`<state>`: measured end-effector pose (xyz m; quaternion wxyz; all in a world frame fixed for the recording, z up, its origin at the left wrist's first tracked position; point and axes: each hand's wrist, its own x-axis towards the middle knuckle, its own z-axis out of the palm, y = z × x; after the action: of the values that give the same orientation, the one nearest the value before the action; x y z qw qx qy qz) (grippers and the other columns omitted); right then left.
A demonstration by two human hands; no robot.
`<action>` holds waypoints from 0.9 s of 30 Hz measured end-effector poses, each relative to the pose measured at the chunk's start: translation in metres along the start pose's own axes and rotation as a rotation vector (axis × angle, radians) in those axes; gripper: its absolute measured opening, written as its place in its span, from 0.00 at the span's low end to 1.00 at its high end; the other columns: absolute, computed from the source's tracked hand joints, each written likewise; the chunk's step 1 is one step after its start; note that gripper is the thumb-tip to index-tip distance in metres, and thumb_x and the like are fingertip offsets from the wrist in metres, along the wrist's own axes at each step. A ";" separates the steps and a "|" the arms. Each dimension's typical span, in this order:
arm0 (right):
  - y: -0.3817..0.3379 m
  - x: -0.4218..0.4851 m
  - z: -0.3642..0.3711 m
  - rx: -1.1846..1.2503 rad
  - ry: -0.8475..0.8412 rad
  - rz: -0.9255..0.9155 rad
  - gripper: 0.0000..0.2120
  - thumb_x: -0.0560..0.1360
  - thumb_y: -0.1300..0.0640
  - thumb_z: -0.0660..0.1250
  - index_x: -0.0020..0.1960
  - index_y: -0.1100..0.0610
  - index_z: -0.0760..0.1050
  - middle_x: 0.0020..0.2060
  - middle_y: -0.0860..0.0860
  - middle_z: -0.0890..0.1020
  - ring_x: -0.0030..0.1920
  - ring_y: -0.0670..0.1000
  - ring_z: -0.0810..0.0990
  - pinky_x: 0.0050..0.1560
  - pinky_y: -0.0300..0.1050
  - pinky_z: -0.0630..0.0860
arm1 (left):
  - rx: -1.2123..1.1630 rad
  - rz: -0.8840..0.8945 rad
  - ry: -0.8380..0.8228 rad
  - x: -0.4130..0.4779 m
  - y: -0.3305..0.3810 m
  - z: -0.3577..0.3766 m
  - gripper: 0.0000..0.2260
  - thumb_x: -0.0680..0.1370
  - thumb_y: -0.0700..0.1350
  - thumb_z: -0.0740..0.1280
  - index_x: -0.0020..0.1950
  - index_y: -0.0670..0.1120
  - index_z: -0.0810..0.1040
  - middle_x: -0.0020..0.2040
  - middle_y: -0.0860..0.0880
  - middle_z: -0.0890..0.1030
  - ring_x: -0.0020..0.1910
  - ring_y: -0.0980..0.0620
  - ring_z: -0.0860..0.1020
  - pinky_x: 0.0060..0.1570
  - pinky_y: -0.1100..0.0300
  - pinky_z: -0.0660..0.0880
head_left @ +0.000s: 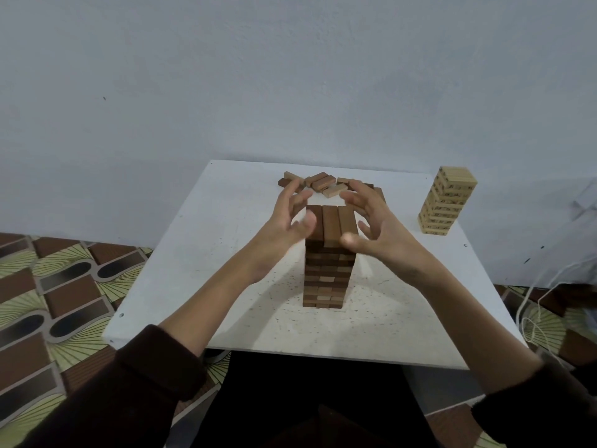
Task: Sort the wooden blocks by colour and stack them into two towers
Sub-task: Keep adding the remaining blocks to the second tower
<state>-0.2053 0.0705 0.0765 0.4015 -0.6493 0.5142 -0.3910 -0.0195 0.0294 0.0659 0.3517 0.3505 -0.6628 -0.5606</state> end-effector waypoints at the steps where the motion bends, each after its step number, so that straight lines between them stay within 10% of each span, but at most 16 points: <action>1: -0.002 -0.002 0.004 0.028 0.054 0.012 0.38 0.69 0.33 0.64 0.74 0.42 0.53 0.72 0.41 0.63 0.71 0.37 0.60 0.72 0.41 0.57 | -0.071 -0.027 0.035 0.000 0.001 0.003 0.48 0.63 0.78 0.58 0.76 0.55 0.50 0.76 0.57 0.59 0.75 0.60 0.55 0.75 0.53 0.53; 6: -0.008 -0.008 0.029 0.331 0.206 0.136 0.33 0.73 0.31 0.45 0.73 0.44 0.59 0.71 0.38 0.64 0.72 0.38 0.60 0.76 0.47 0.52 | -0.265 -0.128 0.089 -0.001 0.001 0.019 0.43 0.69 0.73 0.41 0.79 0.50 0.47 0.78 0.57 0.52 0.76 0.60 0.50 0.76 0.53 0.47; 11: -0.017 -0.010 0.034 0.368 0.216 0.148 0.32 0.80 0.40 0.39 0.34 0.44 0.78 0.33 0.27 0.78 0.40 0.26 0.74 0.65 0.40 0.59 | -0.324 -0.155 0.077 -0.001 0.002 0.028 0.36 0.76 0.67 0.36 0.79 0.49 0.45 0.78 0.53 0.52 0.76 0.57 0.52 0.73 0.58 0.51; 22: -0.016 -0.009 0.036 0.422 0.216 0.193 0.23 0.78 0.37 0.40 0.62 0.40 0.68 0.50 0.27 0.69 0.59 0.33 0.66 0.75 0.46 0.53 | -0.290 -0.156 0.054 -0.002 0.003 0.030 0.36 0.75 0.68 0.38 0.79 0.50 0.45 0.78 0.54 0.54 0.75 0.60 0.55 0.72 0.62 0.54; 27: -0.017 -0.009 0.036 0.414 0.212 0.193 0.22 0.79 0.38 0.40 0.42 0.39 0.72 0.37 0.23 0.72 0.46 0.25 0.67 0.69 0.40 0.56 | -0.264 -0.158 0.064 -0.002 0.002 0.031 0.35 0.76 0.67 0.38 0.79 0.50 0.45 0.78 0.54 0.54 0.75 0.59 0.55 0.71 0.62 0.54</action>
<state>-0.1675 0.0858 0.0782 0.5051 -0.4567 0.5220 -0.5136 -0.0447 0.0468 0.0638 0.3705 0.3696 -0.5422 -0.6573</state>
